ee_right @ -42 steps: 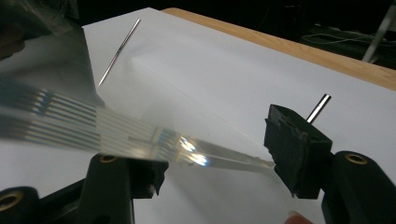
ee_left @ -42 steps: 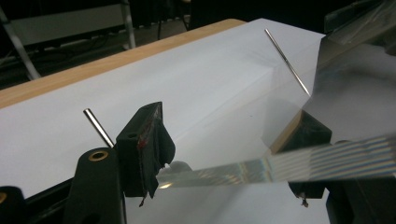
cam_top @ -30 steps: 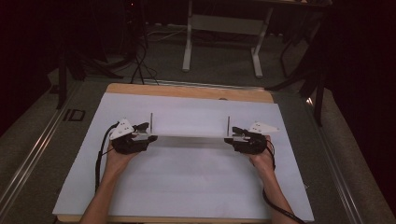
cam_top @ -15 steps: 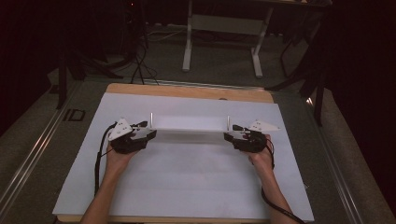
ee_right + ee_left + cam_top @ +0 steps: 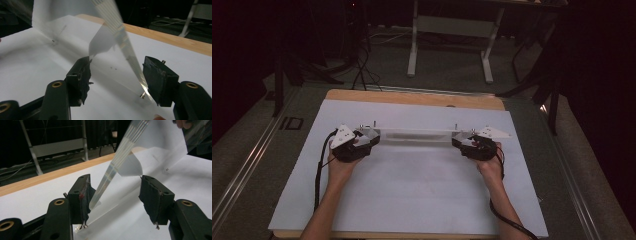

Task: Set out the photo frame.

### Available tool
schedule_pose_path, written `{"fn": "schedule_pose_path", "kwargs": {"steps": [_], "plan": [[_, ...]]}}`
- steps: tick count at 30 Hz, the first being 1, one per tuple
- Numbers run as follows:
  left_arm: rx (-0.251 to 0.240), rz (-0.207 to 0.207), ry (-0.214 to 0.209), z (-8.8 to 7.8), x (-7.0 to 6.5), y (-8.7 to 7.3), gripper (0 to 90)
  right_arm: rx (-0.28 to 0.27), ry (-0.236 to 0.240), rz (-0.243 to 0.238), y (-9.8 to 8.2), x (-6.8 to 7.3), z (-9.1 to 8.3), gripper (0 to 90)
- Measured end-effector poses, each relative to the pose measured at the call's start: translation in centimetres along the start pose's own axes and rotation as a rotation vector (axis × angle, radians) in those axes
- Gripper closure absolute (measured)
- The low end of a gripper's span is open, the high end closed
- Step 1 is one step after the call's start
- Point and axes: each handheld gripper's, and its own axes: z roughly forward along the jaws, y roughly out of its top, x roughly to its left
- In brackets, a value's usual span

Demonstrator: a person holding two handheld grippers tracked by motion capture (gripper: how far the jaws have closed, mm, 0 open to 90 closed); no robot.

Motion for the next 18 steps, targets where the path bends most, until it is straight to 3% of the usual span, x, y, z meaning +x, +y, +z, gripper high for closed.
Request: {"fn": "schedule_pose_path", "kwargs": {"steps": [11,18], "plan": [[0.016,0.004,0.038,0.6,0.2,0.7,44.3,0.004,-0.031,0.006,0.6,-0.2,0.4,40.7],[0.03,-0.012,0.042,1.0,0.5,1.1,44.3,0.013,-0.083,-0.035,0.9,0.1,0.9,41.7]]}}
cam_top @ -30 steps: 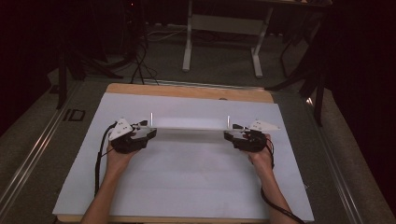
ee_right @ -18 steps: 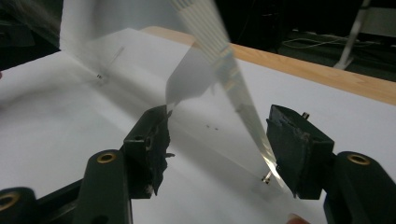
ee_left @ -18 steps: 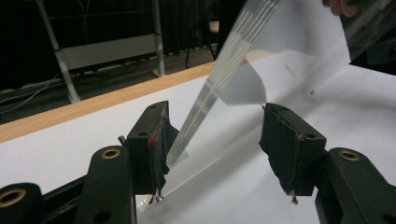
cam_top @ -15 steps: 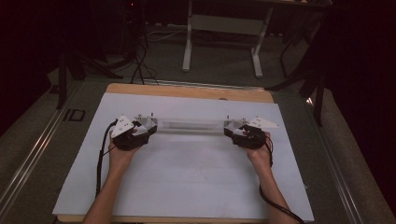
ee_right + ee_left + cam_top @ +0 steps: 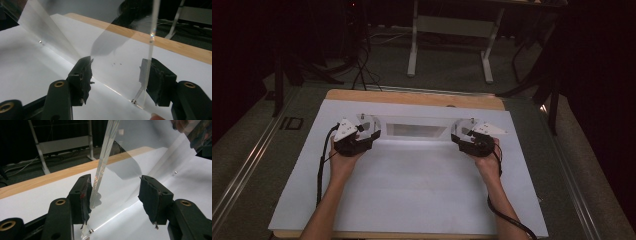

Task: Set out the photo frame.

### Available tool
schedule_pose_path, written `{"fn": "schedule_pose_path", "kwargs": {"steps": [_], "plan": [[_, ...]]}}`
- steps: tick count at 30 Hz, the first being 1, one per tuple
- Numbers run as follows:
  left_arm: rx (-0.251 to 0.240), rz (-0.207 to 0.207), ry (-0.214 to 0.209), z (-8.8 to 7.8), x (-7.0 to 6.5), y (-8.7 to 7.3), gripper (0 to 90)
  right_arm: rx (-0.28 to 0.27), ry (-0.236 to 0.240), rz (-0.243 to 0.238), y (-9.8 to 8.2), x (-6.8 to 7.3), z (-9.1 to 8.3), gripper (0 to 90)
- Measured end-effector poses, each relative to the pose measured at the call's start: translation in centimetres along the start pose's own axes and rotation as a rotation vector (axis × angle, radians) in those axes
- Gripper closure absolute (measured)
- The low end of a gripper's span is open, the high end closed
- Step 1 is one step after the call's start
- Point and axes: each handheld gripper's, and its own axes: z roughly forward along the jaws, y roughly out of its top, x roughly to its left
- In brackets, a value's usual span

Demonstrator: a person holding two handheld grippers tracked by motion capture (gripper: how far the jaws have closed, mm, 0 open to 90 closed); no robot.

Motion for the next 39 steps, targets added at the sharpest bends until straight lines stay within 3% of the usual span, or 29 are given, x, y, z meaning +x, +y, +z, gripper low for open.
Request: {"fn": "schedule_pose_path", "kwargs": {"steps": [7,20,31,39], "plan": [[0.009,0.013,0.027,0.4,0.0,0.3,44.3,0.019,-0.029,-0.04,0.4,0.1,0.3,43.9],[0.037,0.025,0.07,1.6,0.4,1.3,44.1,0.034,-0.06,-0.059,1.3,-0.3,1.1,45.5],[0.055,0.011,0.092,2.4,0.7,1.9,43.7,0.05,-0.07,-0.051,2.1,-0.8,1.8,45.7],[0.073,0.005,0.083,2.3,0.5,2.4,43.7,0.049,-0.068,-0.043,2.0,-0.7,1.5,45.5]]}}
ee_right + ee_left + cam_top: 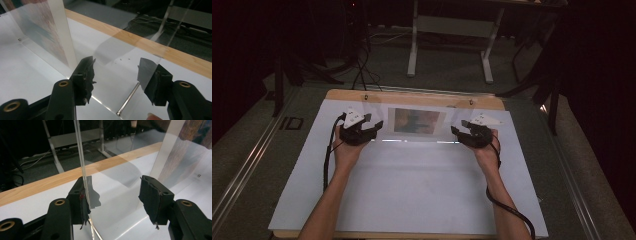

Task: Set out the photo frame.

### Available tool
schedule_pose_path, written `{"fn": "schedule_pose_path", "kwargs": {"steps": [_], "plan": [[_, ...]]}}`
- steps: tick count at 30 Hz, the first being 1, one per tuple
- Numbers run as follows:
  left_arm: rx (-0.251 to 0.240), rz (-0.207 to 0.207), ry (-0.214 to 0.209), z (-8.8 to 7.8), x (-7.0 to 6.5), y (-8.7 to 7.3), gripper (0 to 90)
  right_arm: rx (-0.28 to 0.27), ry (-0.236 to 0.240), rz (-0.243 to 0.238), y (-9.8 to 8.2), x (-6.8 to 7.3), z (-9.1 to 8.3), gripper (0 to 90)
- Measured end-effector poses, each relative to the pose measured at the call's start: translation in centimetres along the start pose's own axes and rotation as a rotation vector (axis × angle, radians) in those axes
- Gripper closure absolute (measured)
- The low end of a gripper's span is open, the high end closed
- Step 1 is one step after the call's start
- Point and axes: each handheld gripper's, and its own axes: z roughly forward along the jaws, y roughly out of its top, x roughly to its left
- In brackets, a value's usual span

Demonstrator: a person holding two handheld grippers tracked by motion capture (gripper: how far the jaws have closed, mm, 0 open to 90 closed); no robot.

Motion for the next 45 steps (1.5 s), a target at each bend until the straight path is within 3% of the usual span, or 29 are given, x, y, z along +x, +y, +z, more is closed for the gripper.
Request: {"fn": "schedule_pose_path", "kwargs": {"steps": [14,25,35,45], "plan": [[-0.004,-0.052,-0.037,-0.8,-1.6,0.6,44.1,-0.008,0.016,0.046,-0.5,0.0,-2.6,45.5],[0.03,-0.074,-0.054,-1.2,-2.6,0.3,44.4,0.0,0.021,0.077,-1.4,0.3,-4.1,45.5],[0.052,-0.104,-0.064,-2.0,-3.2,0.0,44.3,0.001,0.029,0.088,-1.8,0.8,-5.0,45.5],[0.07,-0.109,-0.067,-2.7,-3.5,-0.1,44.3,0.003,0.035,0.094,-2.0,1.3,-5.5,45.5]]}}
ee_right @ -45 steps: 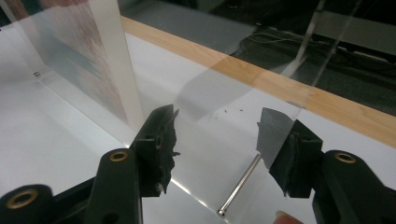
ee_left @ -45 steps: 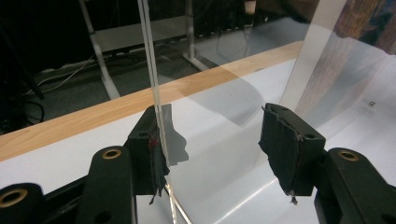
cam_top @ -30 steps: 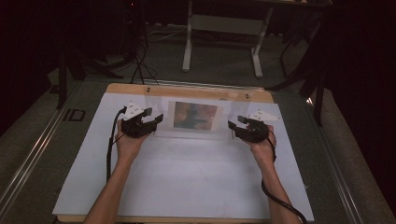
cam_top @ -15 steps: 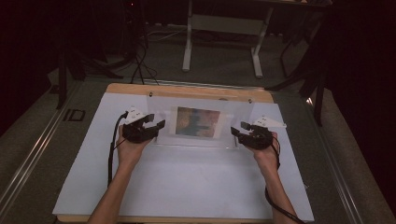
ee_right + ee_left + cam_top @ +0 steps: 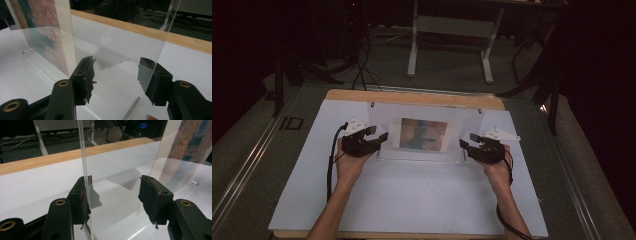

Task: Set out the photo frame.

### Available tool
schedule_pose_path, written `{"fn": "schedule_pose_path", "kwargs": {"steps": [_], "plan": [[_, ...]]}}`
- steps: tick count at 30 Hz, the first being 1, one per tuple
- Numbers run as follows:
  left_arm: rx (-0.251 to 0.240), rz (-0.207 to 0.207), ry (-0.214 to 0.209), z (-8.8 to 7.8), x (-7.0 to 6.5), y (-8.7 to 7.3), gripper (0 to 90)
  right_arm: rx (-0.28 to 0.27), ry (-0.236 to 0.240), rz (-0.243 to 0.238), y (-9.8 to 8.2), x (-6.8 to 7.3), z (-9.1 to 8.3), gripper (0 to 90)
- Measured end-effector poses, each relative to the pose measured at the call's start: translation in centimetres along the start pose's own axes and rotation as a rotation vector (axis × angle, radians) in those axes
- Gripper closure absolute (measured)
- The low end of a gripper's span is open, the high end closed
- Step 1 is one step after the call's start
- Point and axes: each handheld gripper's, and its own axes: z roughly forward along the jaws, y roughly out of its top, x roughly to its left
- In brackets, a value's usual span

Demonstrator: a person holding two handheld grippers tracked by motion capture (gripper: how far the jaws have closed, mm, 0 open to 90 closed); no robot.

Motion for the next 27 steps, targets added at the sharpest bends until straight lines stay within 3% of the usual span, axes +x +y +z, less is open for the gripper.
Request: {"fn": "schedule_pose_path", "kwargs": {"steps": [27], "plan": [[-0.016,-0.035,-0.009,-0.27,-0.16,-0.33,44.7,0.0,0.01,0.012,-0.39,0.02,-0.17,45.2]]}}
